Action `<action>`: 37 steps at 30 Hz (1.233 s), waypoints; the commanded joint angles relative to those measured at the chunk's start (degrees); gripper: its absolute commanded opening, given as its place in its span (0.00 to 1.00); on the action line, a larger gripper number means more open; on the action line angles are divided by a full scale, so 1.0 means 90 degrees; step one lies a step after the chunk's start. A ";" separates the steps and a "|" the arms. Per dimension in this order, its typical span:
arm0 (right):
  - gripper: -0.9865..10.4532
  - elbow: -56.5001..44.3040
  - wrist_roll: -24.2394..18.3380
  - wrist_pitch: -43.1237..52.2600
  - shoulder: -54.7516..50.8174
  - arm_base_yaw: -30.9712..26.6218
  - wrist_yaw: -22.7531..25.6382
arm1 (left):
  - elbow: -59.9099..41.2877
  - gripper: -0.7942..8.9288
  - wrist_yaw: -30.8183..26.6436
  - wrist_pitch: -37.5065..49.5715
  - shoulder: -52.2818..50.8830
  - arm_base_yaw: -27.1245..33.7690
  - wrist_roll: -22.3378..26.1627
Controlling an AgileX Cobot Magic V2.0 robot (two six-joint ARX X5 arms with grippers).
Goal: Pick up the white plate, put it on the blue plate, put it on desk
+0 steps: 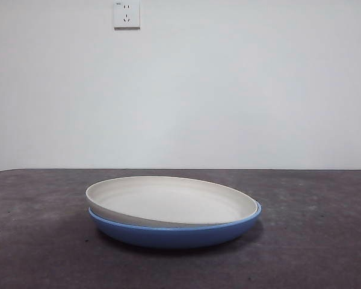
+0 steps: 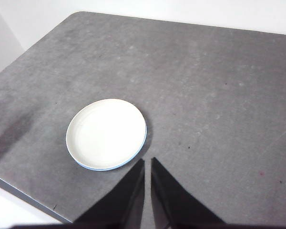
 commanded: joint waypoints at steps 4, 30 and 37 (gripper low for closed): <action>0.10 0.0102 -0.0066 -0.0270 0.0024 0.0032 0.0005 | -0.0134 0.11 -0.0039 0.0119 -0.0010 0.0005 -0.0015; 0.10 -0.1120 -0.1826 0.1596 -0.0301 -0.0947 0.0039 | -0.0134 0.11 -0.0039 0.0119 -0.0010 0.0005 -0.0015; 0.10 -0.4277 -0.1877 0.5629 -0.1229 -0.1423 0.0005 | -0.0134 0.11 -0.0036 0.0119 -0.0010 0.0005 -0.0015</action>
